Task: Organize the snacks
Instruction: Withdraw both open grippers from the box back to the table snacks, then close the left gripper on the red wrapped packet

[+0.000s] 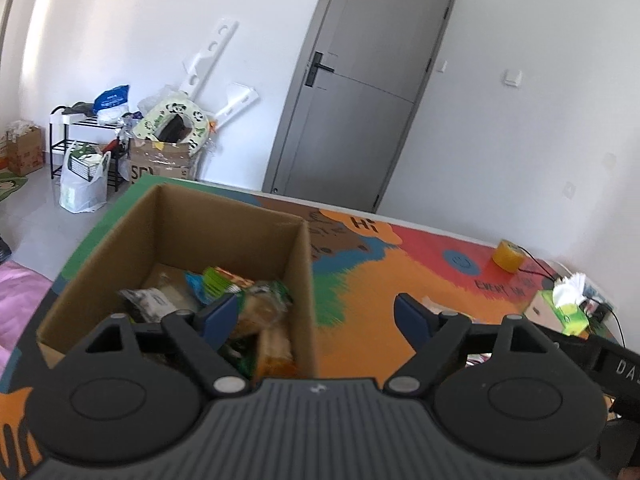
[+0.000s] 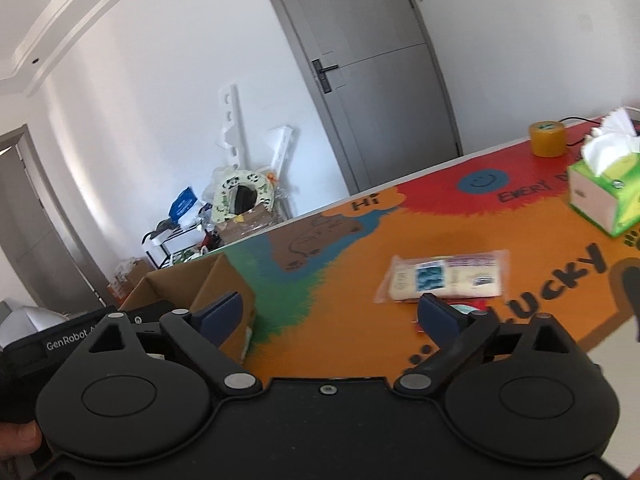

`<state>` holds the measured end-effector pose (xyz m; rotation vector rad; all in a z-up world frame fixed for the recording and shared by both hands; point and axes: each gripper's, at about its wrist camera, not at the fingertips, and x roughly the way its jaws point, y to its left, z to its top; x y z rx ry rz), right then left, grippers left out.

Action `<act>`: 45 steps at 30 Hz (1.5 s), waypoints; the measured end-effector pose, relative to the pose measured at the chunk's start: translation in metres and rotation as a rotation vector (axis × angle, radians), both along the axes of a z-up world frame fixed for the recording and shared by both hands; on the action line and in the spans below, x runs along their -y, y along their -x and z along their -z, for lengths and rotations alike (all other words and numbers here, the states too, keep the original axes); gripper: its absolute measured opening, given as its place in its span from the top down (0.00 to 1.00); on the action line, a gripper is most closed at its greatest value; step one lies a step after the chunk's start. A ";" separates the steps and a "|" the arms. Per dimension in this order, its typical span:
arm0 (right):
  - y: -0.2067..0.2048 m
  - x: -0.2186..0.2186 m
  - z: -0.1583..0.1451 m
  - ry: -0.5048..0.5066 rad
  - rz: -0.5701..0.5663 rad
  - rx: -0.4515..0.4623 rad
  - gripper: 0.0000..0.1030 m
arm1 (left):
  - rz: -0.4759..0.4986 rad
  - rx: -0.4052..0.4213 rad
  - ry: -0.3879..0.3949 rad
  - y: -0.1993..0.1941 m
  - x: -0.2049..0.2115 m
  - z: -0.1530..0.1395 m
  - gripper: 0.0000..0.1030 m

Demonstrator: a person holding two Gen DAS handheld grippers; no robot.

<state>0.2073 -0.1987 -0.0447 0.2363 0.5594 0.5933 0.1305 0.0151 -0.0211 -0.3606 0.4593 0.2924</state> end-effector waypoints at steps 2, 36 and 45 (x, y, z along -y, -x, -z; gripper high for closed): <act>-0.001 0.010 0.001 -0.004 0.014 -0.005 0.06 | 0.014 0.000 -0.003 -0.001 0.007 0.000 0.18; -0.056 0.104 0.048 -0.040 0.202 -0.086 0.01 | 0.170 -0.097 -0.036 -0.095 0.101 0.035 0.17; -0.072 0.115 0.054 -0.032 0.206 -0.090 0.01 | 0.218 -0.150 -0.045 -0.123 0.127 0.053 0.17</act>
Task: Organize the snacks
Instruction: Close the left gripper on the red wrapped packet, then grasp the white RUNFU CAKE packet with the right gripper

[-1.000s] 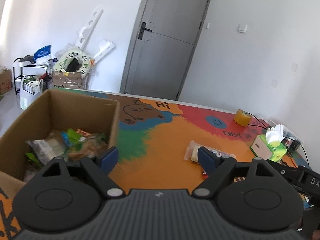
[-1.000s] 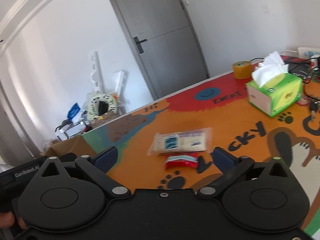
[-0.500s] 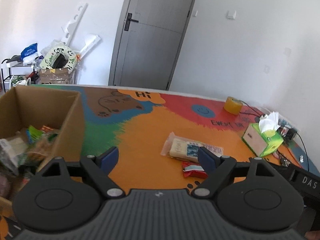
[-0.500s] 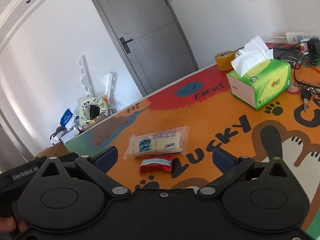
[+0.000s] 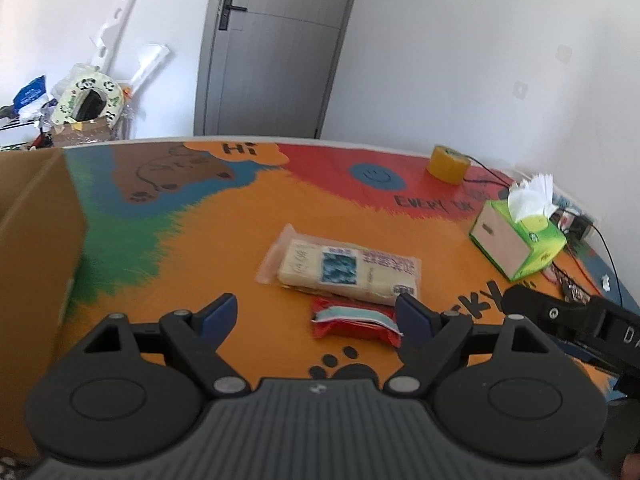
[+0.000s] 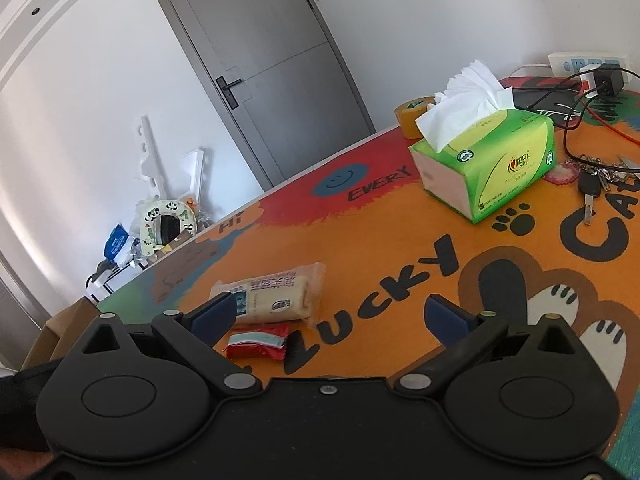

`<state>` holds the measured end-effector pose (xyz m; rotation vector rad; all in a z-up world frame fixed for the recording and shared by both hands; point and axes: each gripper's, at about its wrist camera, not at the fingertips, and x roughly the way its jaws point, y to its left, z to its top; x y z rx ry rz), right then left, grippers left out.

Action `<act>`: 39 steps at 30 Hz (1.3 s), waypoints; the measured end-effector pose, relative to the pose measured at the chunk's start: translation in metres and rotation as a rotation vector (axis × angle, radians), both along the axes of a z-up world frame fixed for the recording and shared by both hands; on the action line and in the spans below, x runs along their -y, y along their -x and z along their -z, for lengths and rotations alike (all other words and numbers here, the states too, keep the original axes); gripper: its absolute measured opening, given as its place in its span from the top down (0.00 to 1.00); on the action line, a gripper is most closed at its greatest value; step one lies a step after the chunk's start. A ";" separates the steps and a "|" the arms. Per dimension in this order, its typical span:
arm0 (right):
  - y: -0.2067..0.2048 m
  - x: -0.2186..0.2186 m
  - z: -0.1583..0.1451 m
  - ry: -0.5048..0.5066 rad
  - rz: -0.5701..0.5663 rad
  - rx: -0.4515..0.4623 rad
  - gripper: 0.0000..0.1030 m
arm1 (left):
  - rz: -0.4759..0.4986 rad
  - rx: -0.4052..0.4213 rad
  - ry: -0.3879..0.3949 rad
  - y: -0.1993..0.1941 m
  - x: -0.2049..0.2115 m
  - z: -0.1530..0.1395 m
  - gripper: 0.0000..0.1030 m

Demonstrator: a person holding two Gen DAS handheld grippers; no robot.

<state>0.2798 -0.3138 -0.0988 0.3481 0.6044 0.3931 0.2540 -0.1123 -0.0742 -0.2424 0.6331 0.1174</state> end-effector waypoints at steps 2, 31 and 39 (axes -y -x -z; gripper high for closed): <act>-0.003 0.001 0.002 0.001 -0.004 -0.004 0.02 | 0.007 -0.010 -0.004 -0.007 0.007 0.005 0.17; -0.033 0.000 0.021 -0.031 -0.047 -0.047 0.12 | 0.047 -0.017 -0.100 -0.041 0.037 0.039 0.54; -0.036 -0.018 0.018 -0.024 -0.078 -0.039 0.14 | 0.022 -0.005 -0.068 -0.031 0.016 0.031 0.55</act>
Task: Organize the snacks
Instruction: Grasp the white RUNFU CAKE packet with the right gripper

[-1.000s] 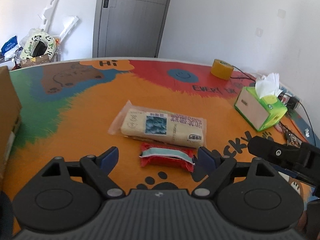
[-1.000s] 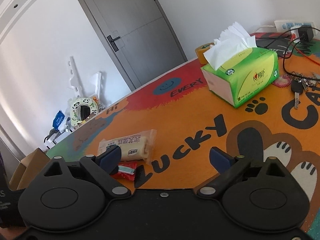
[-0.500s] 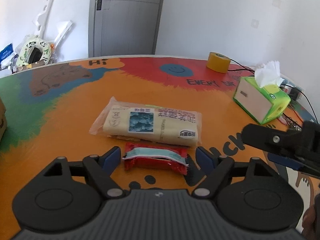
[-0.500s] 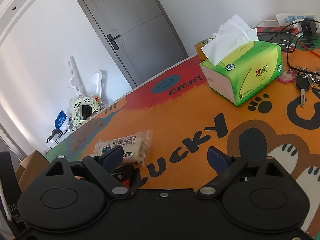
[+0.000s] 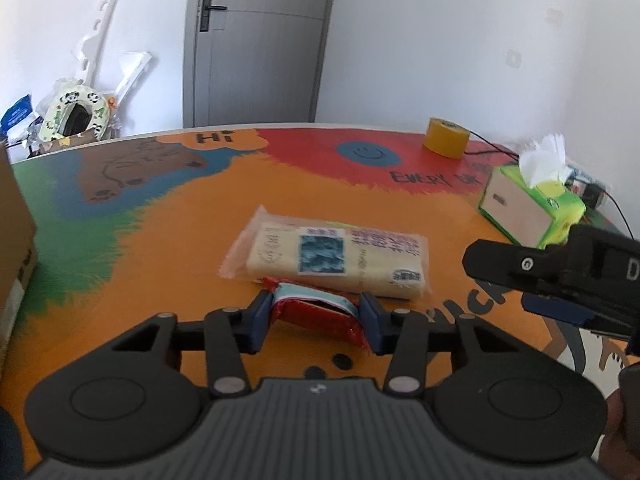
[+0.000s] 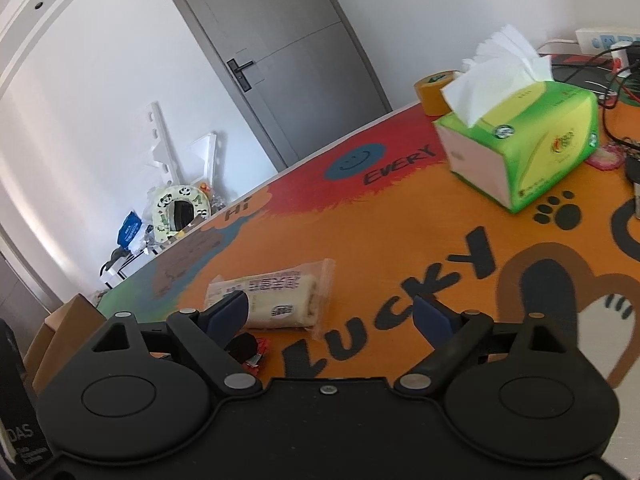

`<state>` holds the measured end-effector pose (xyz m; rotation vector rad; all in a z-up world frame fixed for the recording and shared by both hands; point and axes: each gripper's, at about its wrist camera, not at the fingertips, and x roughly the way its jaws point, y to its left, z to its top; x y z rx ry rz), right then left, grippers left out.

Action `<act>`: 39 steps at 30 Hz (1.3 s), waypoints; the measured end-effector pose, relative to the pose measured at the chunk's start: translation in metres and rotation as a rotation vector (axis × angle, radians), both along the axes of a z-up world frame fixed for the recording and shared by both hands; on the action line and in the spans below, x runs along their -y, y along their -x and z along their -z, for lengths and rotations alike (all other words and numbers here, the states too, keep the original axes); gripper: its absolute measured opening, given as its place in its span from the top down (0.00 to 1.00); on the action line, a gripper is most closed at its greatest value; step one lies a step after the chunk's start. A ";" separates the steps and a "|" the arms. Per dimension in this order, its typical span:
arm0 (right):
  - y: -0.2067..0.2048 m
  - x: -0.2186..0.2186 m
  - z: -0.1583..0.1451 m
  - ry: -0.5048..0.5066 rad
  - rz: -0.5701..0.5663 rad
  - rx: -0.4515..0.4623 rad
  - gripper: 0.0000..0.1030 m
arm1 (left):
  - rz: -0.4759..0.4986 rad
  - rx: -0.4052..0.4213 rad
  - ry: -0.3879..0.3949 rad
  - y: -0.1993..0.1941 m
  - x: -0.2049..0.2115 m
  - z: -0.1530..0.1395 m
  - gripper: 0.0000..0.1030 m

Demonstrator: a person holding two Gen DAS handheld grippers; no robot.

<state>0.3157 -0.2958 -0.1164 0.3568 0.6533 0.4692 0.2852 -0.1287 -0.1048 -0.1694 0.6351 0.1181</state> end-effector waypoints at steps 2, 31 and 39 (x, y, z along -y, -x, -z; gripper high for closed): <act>-0.002 -0.006 -0.001 -0.001 -0.012 0.005 0.17 | -0.012 0.006 0.005 0.003 -0.006 -0.003 0.55; -0.044 -0.082 -0.009 0.079 -0.155 0.035 0.23 | -0.129 0.042 0.039 0.018 -0.073 -0.018 0.55; -0.034 -0.083 0.002 0.110 -0.170 -0.027 0.25 | -0.127 0.040 0.053 0.025 -0.074 -0.017 0.55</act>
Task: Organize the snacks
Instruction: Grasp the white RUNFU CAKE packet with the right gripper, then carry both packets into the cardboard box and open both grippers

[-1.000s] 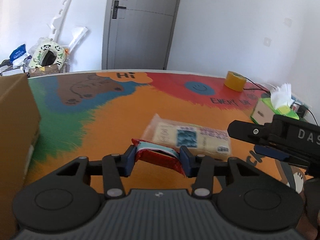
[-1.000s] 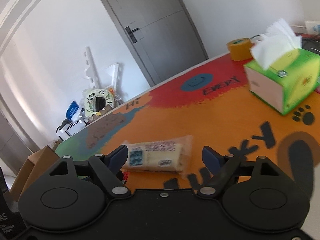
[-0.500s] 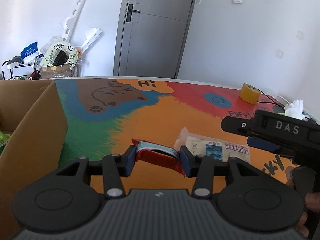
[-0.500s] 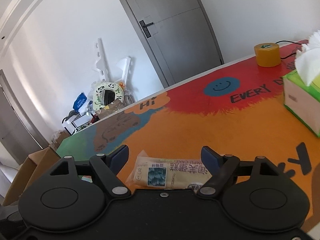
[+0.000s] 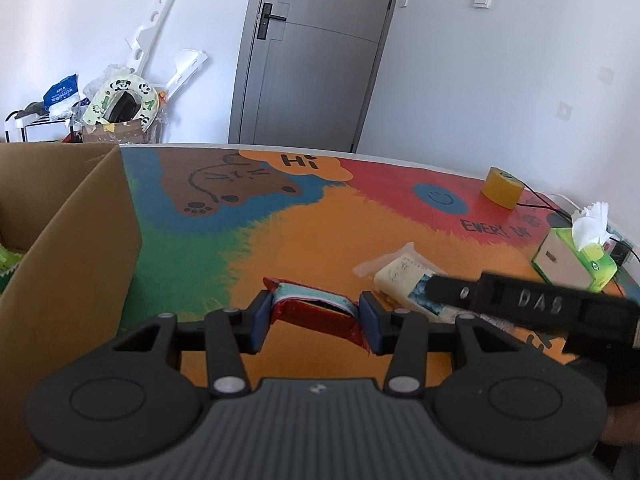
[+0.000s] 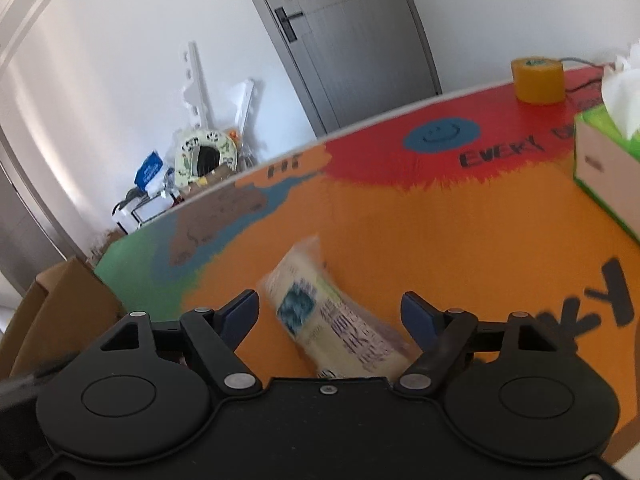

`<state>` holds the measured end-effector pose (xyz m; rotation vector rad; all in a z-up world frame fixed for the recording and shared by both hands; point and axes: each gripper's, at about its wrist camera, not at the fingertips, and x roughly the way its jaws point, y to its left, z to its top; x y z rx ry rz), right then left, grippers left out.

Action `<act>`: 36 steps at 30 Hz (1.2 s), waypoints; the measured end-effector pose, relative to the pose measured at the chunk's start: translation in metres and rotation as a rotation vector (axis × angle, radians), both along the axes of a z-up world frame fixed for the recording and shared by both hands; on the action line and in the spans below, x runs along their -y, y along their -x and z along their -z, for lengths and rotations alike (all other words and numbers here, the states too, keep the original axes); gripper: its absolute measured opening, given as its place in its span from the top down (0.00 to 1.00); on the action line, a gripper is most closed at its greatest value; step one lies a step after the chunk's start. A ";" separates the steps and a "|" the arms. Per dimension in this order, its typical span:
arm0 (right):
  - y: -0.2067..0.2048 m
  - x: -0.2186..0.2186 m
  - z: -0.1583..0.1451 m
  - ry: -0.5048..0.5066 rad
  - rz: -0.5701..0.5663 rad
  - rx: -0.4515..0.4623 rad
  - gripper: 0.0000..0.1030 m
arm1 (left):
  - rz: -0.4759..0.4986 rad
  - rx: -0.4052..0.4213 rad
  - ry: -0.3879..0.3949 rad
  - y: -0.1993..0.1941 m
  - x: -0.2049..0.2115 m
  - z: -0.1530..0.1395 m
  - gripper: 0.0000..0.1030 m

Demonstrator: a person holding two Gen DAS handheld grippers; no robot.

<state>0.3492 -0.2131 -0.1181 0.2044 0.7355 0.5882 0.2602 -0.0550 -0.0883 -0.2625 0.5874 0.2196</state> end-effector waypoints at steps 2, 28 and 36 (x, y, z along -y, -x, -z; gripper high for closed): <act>0.004 -0.002 0.004 0.027 -0.003 -0.013 0.27 | -0.003 -0.002 0.004 0.002 0.000 0.000 0.55; 0.063 -0.005 0.000 0.244 0.066 0.050 0.50 | 0.045 0.029 0.045 0.039 0.004 -0.009 0.55; 0.064 -0.007 0.002 0.272 0.078 0.093 0.68 | 0.024 0.014 0.045 0.042 -0.003 -0.006 0.55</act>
